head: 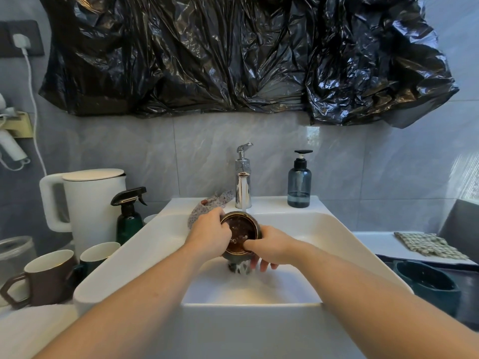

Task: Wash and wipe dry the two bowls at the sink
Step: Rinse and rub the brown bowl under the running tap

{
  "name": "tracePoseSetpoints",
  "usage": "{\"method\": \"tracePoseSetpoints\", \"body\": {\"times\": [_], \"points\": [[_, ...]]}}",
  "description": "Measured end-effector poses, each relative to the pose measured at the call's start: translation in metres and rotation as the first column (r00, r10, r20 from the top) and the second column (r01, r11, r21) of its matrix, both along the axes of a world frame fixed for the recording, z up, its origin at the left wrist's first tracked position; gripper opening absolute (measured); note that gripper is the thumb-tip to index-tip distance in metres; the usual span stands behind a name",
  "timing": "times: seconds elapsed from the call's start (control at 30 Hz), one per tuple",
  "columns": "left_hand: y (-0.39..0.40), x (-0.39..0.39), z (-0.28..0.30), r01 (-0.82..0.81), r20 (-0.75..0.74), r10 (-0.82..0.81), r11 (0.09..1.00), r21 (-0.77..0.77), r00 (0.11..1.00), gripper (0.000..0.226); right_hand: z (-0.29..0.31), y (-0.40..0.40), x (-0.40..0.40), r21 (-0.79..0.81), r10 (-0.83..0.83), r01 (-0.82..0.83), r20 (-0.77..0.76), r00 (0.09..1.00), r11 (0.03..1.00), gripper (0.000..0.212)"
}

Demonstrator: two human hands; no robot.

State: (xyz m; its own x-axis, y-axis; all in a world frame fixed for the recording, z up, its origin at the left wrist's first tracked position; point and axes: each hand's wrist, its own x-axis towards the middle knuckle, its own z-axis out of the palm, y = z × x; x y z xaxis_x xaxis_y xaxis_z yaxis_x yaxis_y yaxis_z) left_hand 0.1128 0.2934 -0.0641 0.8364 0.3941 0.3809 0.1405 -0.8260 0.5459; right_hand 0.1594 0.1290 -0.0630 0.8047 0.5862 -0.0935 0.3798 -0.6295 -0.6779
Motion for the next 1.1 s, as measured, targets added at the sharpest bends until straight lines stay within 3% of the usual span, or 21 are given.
{"method": "tracePoseSetpoints", "body": {"times": [0.13,0.27,0.5,0.63,0.93,1.1], "points": [[-0.0031,-0.0043,0.0004,0.085,-0.019,-0.09,0.982,-0.169,0.996,0.017,-0.0019,0.0003,0.0028,0.05,-0.066,0.064,0.036,0.997,0.997,0.034],[-0.0042,-0.0037,-0.0004,0.137,-0.045,-0.148,0.973,-0.185,0.988,0.024,-0.0054,-0.0002,0.01,0.135,-0.167,0.151,0.113,0.979,0.979,0.04],[-0.0035,-0.0045,-0.0034,0.211,-0.056,-0.228,0.953,-0.216,0.972,0.05,-0.0021,-0.0026,0.0081,0.205,-0.255,0.216,0.187,0.949,0.954,0.031],[0.0007,-0.0046,-0.0054,0.182,-0.096,-0.187,0.982,-0.058,0.978,0.064,-0.0037,-0.0022,0.0095,0.139,-0.244,0.221,0.183,0.952,0.965,0.039],[0.0031,-0.0014,-0.0069,0.198,-0.067,-0.202,0.979,-0.056,0.977,0.026,-0.0043,-0.0054,0.0093,0.165,-0.219,0.189,0.191,0.957,0.968,0.035],[0.0036,-0.0058,-0.004,0.232,0.019,-0.231,0.964,-0.129,0.973,0.022,-0.003,-0.0044,0.0074,0.233,-0.222,0.178,0.18,0.958,0.956,0.029]]}}
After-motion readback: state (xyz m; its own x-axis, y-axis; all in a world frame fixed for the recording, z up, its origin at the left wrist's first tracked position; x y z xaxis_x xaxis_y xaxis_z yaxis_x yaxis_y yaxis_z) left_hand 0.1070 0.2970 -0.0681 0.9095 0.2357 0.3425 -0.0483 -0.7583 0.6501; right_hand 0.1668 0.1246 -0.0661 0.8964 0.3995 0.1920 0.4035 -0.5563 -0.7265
